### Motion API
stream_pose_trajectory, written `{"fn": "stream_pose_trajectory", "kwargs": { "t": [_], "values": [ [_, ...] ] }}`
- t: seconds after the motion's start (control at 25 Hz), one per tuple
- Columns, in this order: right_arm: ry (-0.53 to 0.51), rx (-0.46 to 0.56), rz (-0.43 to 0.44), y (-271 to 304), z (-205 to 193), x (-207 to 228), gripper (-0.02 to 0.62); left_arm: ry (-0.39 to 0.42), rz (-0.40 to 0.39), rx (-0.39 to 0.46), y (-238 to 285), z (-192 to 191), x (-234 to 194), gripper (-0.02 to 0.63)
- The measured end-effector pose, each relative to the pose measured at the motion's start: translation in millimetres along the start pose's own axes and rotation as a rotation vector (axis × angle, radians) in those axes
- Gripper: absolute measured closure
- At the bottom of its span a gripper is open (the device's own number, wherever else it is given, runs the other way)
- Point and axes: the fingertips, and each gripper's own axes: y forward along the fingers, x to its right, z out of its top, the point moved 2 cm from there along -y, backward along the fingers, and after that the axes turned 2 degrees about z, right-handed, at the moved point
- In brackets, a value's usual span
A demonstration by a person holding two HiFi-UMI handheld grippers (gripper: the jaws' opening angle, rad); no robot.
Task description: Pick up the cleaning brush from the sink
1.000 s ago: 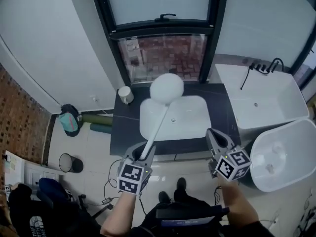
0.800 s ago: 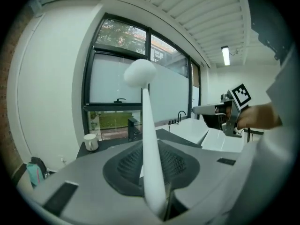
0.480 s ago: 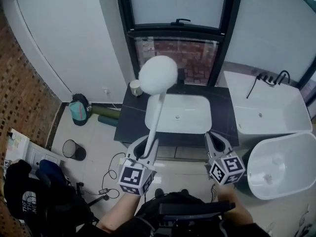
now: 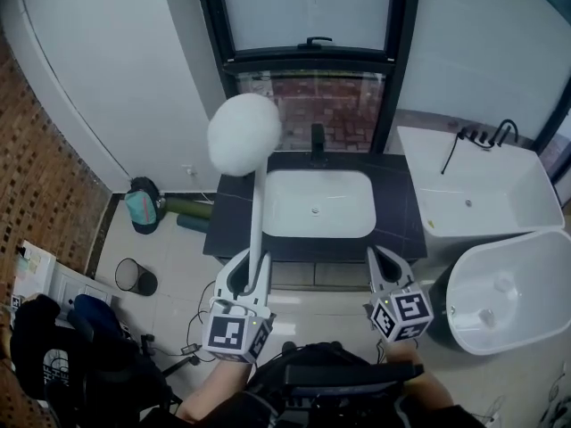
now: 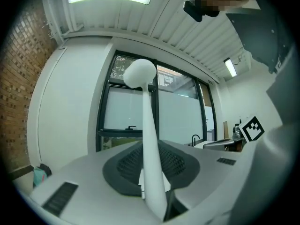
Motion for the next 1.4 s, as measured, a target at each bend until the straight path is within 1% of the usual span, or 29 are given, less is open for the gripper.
{"fn": "stream_pose_trajectory", "kwargs": {
  "t": [0.24,0.36,0.44,0.56,0.84,1.0,1.12,1.4],
  "values": [
    [-0.024,0.01,0.007,-4.1,2.1,-7.7,0.609,-0.006,-0.002,0.002,-4.2,-0.7,2.9,0.517],
    [-0.022,0.002,0.01,-3.8,2.2,-12.5,0.609,0.0,-0.003,0.019,-7.0,2.5,4.2,0.517],
    [-0.019,-0.003,0.011,-4.8,1.3,-14.6,0.609,-0.011,-0.004,0.01,-9.2,-0.9,4.9,0.517],
    [-0.006,-0.001,0.008,-6.2,1.6,-14.4,0.609,-0.002,-0.006,-0.002,-10.0,-3.3,3.9,0.517],
    [0.012,0.011,-0.001,-4.1,6.7,-8.8,0.609,-0.013,0.003,-0.017,-12.4,-7.3,-0.6,0.517],
    [-0.007,0.021,0.006,-1.9,18.7,-10.6,0.609,-0.009,0.0,-0.007,-12.8,0.0,-2.4,0.517],
    [-0.015,0.024,0.008,-1.7,20.7,-9.5,0.609,-0.004,-0.002,-0.002,-13.0,0.2,-1.6,0.517],
    [-0.011,0.019,0.008,-5.1,18.8,-12.1,0.609,-0.002,0.004,-0.031,-17.1,-8.5,-4.3,0.517]
  ]
}}
